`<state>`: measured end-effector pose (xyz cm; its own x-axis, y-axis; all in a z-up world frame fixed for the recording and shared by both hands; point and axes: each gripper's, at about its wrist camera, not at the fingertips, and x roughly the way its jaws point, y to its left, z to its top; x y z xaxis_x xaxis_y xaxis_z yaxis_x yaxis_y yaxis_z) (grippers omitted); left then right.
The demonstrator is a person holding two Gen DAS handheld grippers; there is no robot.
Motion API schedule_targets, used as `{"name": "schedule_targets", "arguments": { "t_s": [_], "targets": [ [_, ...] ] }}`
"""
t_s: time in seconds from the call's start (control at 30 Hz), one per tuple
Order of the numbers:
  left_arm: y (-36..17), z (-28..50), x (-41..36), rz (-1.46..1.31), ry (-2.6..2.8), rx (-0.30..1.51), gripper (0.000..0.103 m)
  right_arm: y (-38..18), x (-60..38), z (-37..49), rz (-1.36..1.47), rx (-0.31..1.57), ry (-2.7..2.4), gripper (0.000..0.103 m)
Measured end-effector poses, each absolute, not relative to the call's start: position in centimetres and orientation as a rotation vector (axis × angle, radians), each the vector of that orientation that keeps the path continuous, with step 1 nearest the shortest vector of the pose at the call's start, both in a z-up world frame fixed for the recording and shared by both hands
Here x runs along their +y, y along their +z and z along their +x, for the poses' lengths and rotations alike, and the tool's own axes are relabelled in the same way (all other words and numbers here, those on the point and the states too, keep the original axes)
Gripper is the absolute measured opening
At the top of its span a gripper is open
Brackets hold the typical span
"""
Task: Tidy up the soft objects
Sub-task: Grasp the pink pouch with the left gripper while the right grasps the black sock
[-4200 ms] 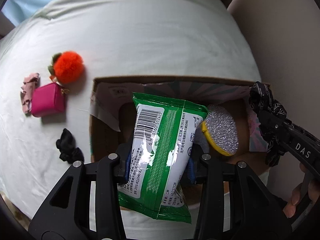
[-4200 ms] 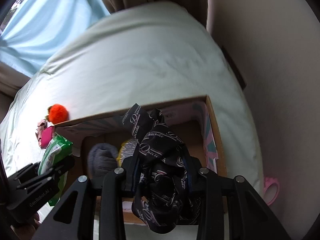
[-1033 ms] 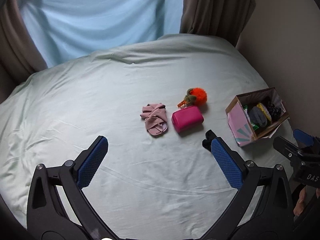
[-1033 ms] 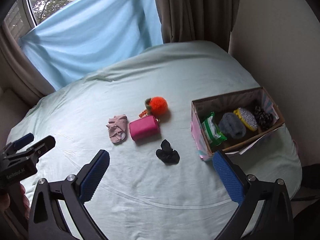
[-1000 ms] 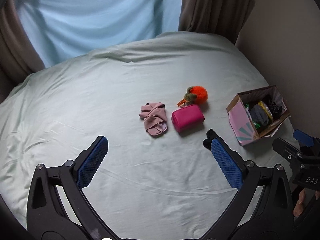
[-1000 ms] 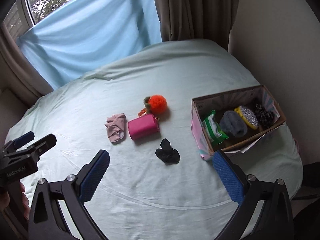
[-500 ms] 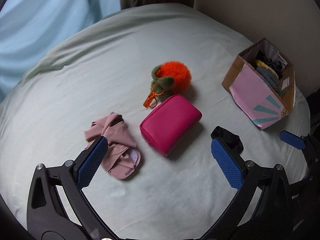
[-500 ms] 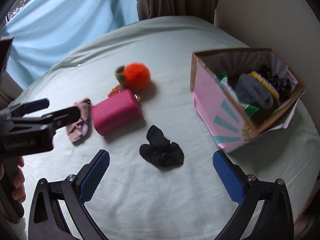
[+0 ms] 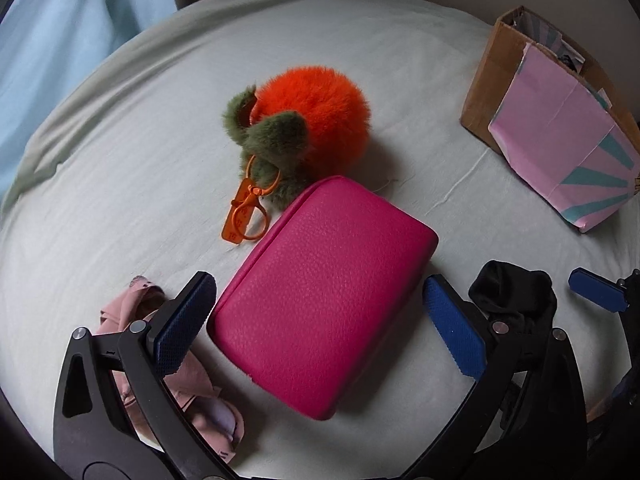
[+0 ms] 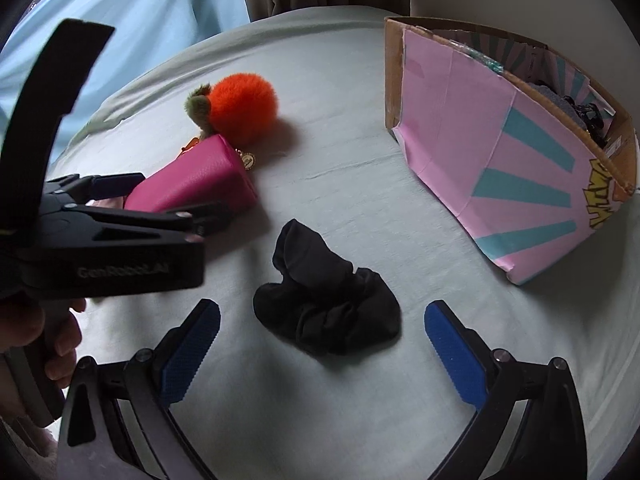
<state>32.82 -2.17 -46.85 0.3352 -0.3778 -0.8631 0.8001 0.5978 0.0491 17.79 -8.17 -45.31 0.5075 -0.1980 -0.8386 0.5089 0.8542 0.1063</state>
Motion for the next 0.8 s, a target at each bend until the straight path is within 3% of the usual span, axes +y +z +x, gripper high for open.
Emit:
{"name": "schedule_targets", "arguments": {
  "t_s": [0.17,0.3,0.4,0.47,0.6,0.8],
  "targets": [
    [-48.0,33.2,-3.6,0.562,-0.828,0.955,0.101,-46.0,-8.4,18.3,0.38,0.948,-0.457,0.08],
    [-47.9,33.3,-3.9,0.559,-0.834,0.961,0.095,-46.6,-8.6,18.1,0.394,0.938,-0.477,0.074],
    [-47.9,33.0,-3.9,0.59,-0.831,0.939,0.086,-46.7,-7.7,18.1,0.354,0.943,-0.48,0.068],
    [-47.6,32.6,-3.8,0.596,-0.831,0.932,0.075,-46.6,-7.3,18.2,0.336,0.943,-0.471,0.056],
    [-47.0,32.7,-3.6,0.577,-0.83,0.932,0.062,-46.3,-7.2,18.1,0.33,0.943,-0.442,0.031],
    [-46.1,32.1,-3.3,0.58,-0.824,0.901,0.05,-46.0,-7.6,17.8,0.345,0.936,-0.436,0.023]
  ]
}}
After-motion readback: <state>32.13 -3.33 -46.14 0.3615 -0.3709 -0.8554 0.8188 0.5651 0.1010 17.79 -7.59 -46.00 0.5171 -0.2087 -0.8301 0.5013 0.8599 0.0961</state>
